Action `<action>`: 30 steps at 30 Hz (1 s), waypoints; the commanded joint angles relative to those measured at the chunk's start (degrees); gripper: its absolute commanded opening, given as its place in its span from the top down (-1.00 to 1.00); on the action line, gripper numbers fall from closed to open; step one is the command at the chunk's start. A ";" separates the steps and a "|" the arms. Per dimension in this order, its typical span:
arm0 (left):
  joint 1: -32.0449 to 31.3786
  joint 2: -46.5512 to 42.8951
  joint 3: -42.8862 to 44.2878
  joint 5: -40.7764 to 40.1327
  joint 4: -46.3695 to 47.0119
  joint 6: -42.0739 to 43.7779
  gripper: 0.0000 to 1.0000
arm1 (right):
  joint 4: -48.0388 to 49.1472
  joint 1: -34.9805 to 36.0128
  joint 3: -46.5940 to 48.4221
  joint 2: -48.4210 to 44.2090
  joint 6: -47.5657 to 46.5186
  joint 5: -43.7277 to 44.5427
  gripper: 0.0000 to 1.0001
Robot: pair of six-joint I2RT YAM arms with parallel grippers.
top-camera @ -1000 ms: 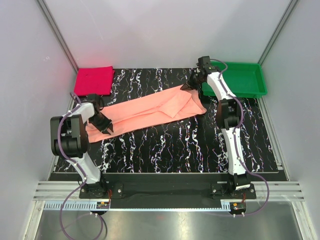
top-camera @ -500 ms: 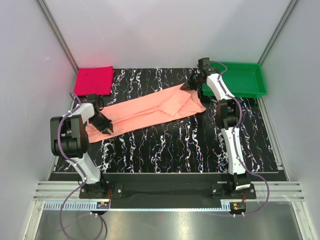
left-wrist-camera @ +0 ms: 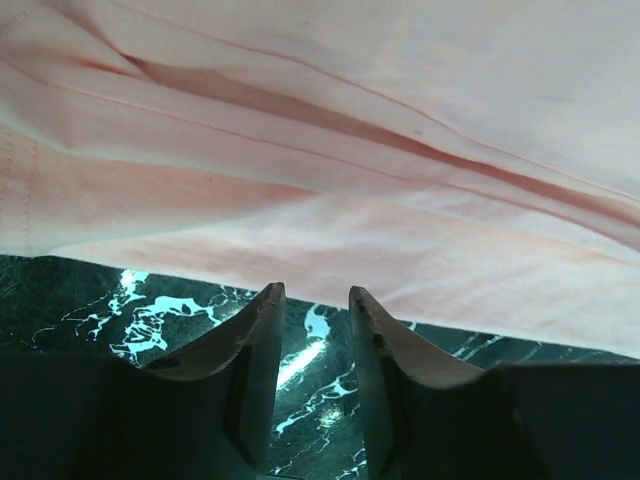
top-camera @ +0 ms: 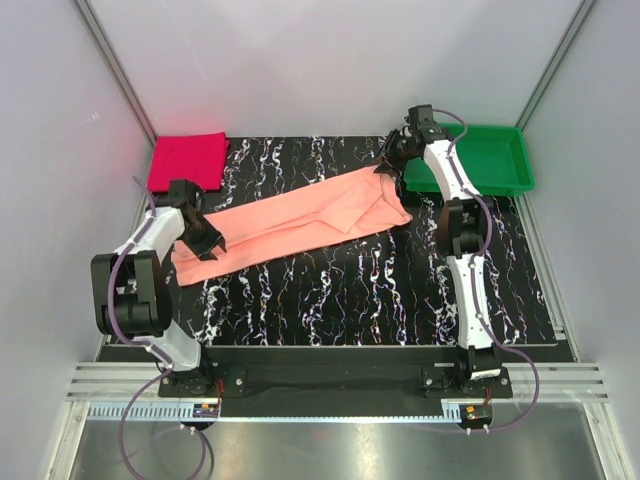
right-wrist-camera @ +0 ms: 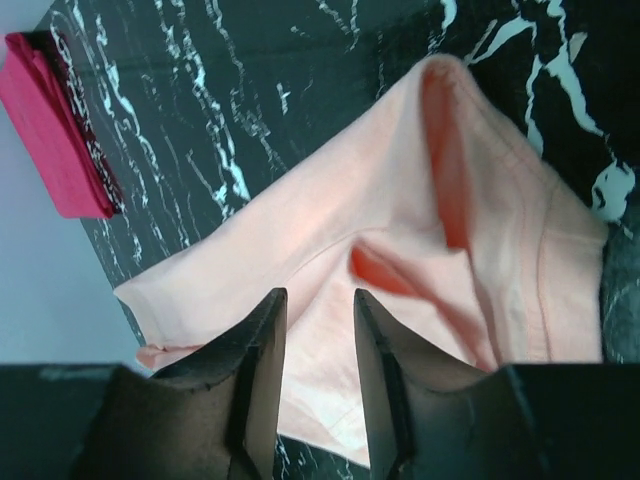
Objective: Fold and stack the t-shirts
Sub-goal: Fold the tshirt
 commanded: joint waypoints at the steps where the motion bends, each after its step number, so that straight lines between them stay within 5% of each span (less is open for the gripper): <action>1: -0.31 -1.55 3.08 1.33 1.01 2.58 0.25 | -2.67 1.52 -2.60 -10.67 -3.70 1.03 0.18; 7: -0.40 2.93 4.84 6.42 2.33 4.78 0.30 | -0.31 10.92 -17.44 -19.12 -5.20 -2.57 0.25; 16: -1.72 7.60 3.97 9.06 3.83 5.92 0.32 | 11.11 22.62 -37.24 -23.87 -0.99 -6.18 0.85; 18: -1.81 7.86 3.53 8.63 4.18 6.19 0.32 | 11.47 23.58 -38.31 -23.70 -1.60 -5.04 1.00; 30: -1.81 9.80 1.59 7.57 4.79 6.81 0.34 | 15.96 23.94 -38.23 -18.09 0.42 -2.49 1.00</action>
